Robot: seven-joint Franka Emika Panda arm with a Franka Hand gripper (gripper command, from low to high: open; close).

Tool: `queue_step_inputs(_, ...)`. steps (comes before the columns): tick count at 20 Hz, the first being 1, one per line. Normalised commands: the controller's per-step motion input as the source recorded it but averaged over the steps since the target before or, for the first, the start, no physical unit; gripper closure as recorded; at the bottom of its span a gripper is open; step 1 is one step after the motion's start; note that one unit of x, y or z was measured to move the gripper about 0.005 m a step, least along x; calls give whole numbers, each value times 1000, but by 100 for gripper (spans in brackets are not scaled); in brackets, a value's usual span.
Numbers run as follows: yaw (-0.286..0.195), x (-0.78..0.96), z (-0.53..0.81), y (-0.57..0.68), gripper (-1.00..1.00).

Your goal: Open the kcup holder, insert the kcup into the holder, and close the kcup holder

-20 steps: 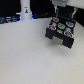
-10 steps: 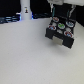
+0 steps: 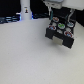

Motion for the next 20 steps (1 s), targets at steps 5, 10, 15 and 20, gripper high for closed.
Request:
queue_step_inputs(5, 54, 581, 83, -316, -100)
queue_step_inputs(10, 56, 617, 60, -253, -100)
queue_step_inputs(15, 65, 681, -21, -97, -100)
queue_step_inputs(20, 74, 741, -100, 43, -100)
